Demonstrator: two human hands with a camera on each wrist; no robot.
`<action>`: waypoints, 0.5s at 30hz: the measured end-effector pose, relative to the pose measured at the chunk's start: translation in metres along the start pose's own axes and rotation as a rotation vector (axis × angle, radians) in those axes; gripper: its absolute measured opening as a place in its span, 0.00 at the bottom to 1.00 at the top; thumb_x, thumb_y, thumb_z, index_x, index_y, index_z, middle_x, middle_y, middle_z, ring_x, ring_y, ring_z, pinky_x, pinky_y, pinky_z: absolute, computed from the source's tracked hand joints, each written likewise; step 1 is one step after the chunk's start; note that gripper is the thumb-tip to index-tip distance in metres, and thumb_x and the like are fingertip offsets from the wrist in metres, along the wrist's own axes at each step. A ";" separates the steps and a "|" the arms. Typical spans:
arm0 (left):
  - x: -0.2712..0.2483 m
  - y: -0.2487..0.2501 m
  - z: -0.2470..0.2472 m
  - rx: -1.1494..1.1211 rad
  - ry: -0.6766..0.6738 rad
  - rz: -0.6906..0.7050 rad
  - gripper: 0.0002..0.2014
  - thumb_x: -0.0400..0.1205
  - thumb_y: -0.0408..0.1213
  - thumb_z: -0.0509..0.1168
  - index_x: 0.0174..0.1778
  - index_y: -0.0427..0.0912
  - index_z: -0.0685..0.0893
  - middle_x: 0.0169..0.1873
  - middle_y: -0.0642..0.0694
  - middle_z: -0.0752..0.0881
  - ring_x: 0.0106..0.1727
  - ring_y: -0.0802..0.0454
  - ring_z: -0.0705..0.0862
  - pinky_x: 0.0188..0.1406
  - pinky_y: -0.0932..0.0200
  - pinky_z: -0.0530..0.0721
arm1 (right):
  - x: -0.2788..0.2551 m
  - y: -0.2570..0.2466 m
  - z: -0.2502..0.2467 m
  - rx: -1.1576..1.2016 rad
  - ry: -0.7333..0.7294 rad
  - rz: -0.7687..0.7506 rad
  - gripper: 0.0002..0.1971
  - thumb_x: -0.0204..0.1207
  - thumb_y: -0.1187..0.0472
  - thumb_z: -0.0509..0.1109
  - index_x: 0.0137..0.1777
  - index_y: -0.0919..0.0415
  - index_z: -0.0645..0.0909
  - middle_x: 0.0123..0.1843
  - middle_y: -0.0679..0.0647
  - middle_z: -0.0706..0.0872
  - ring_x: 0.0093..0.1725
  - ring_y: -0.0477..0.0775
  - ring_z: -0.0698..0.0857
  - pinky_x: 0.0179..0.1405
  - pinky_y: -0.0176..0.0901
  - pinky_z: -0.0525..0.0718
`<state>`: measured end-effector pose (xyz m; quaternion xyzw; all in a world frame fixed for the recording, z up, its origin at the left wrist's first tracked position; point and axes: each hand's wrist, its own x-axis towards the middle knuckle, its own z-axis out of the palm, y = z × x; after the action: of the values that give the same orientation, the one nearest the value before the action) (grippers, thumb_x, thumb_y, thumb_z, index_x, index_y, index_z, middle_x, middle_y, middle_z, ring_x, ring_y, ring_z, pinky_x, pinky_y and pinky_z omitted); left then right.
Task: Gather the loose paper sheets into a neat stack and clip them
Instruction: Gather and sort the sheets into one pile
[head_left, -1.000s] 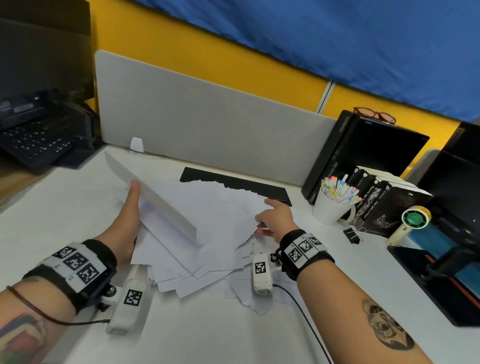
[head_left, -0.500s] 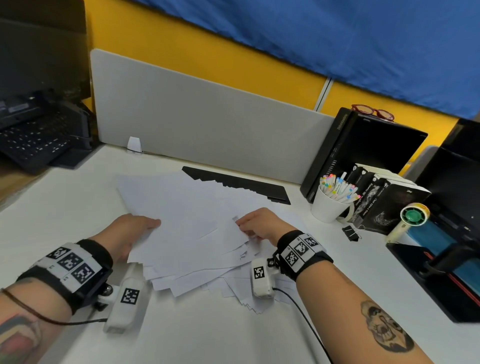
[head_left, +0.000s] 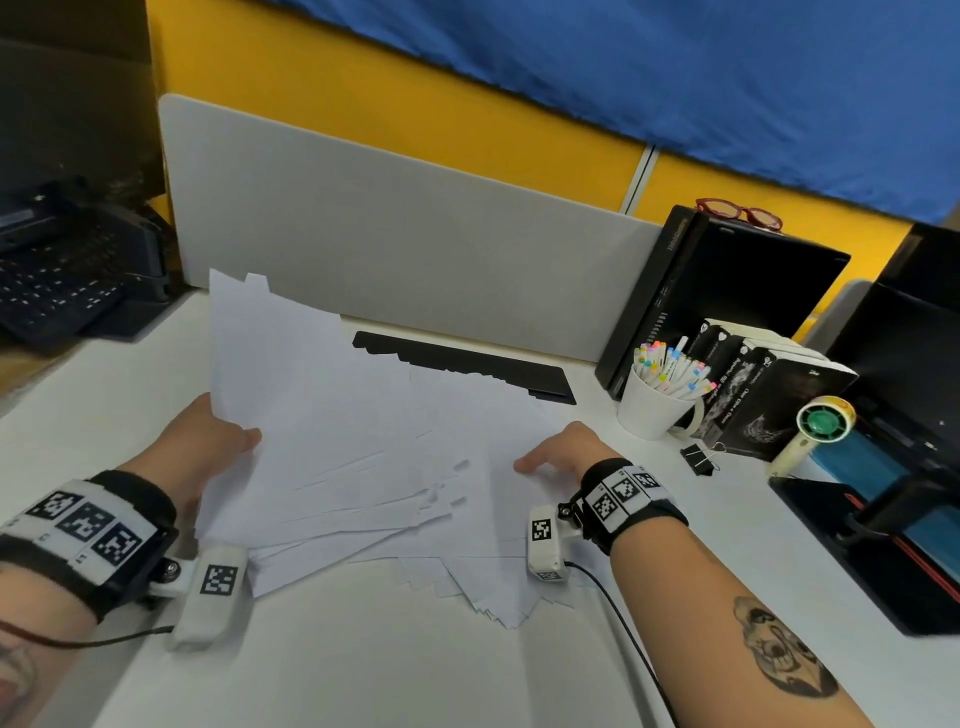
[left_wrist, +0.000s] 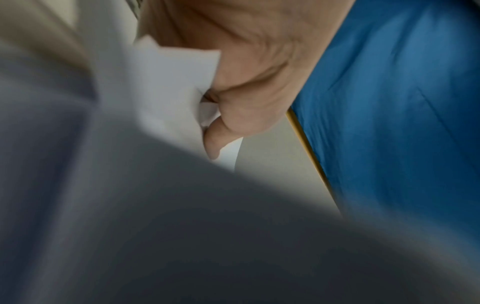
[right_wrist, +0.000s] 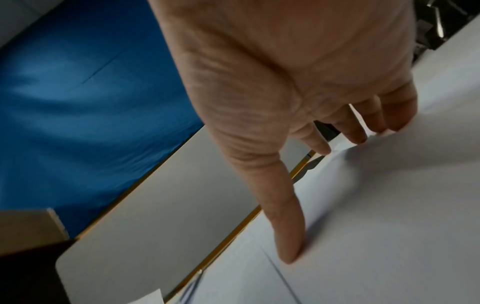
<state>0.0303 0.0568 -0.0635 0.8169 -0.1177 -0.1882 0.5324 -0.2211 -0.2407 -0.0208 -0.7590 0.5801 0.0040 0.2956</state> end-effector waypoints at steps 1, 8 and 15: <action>0.000 -0.001 0.002 0.010 0.002 -0.013 0.26 0.85 0.27 0.68 0.80 0.32 0.73 0.72 0.30 0.81 0.71 0.29 0.79 0.70 0.40 0.76 | 0.003 0.000 0.002 -0.037 -0.003 0.005 0.47 0.46 0.46 0.90 0.66 0.62 0.76 0.64 0.58 0.84 0.67 0.65 0.81 0.68 0.57 0.81; 0.002 -0.005 0.007 -0.007 -0.004 -0.053 0.27 0.85 0.29 0.69 0.81 0.31 0.71 0.75 0.30 0.79 0.73 0.28 0.77 0.74 0.38 0.75 | 0.005 -0.004 0.002 -0.051 0.002 -0.011 0.49 0.48 0.51 0.93 0.69 0.63 0.75 0.67 0.60 0.83 0.68 0.64 0.81 0.69 0.59 0.82; 0.000 -0.006 0.006 0.004 -0.013 -0.062 0.25 0.85 0.29 0.69 0.79 0.30 0.73 0.72 0.29 0.80 0.71 0.28 0.79 0.72 0.38 0.76 | -0.016 -0.010 0.008 -0.169 0.207 -0.112 0.47 0.59 0.42 0.86 0.75 0.59 0.70 0.72 0.61 0.73 0.75 0.66 0.70 0.71 0.57 0.76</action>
<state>0.0281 0.0544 -0.0715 0.8200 -0.0963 -0.2099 0.5236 -0.2150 -0.2215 -0.0179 -0.8087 0.5619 -0.0422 0.1688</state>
